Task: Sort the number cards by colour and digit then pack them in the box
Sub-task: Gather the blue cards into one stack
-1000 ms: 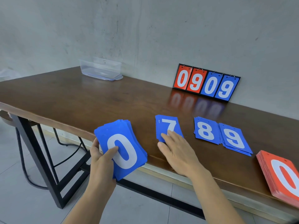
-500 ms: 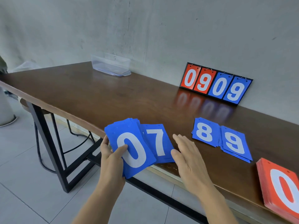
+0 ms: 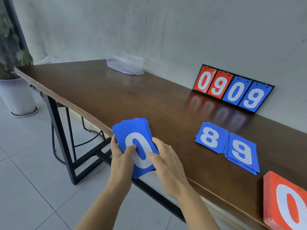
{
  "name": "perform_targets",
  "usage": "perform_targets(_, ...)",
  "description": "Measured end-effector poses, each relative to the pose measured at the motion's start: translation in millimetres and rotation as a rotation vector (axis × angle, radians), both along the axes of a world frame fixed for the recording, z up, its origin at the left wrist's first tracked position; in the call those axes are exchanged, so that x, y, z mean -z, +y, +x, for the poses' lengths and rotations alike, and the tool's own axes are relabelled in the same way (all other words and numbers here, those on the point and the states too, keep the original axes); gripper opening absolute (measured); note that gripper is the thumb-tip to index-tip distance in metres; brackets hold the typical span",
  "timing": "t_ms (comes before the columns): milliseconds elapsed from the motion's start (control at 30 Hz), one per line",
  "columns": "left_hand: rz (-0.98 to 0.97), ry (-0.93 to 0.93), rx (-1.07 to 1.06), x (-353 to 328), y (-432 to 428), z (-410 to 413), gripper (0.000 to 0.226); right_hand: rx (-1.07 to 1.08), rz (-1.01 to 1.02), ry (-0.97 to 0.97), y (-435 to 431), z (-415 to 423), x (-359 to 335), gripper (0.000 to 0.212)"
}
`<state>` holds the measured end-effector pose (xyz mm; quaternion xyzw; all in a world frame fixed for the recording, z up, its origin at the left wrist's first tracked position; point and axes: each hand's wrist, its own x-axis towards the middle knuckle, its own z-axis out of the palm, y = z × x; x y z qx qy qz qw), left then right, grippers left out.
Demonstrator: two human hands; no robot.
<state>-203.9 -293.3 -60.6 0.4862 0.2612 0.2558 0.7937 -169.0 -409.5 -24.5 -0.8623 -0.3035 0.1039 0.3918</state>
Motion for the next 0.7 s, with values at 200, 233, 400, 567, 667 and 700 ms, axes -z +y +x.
perform_targets(200,-0.018,-0.007,0.015,3,-1,-13,0.026,-0.085,0.074,0.070,-14,6,-8,0.054)
perform_targets(233,-0.016,-0.014,0.015,3,-1,-14,0.026,-0.038,0.068,0.044,-20,14,-10,0.055)
perform_targets(400,0.011,-0.037,0.004,5,-2,-17,0.028,0.330,-0.208,-0.168,-63,88,-9,0.041)
perform_targets(567,0.021,-0.051,0.001,5,-1,-16,0.031,0.319,-0.284,-0.206,-65,98,7,0.032)
perform_targets(667,0.021,-0.069,0.007,2,1,-15,0.031,0.135,-0.241,-0.249,-55,69,9,0.026)
perform_targets(700,0.020,-0.077,0.008,1,2,-16,0.031,0.084,-0.242,-0.272,-54,59,11,0.024)
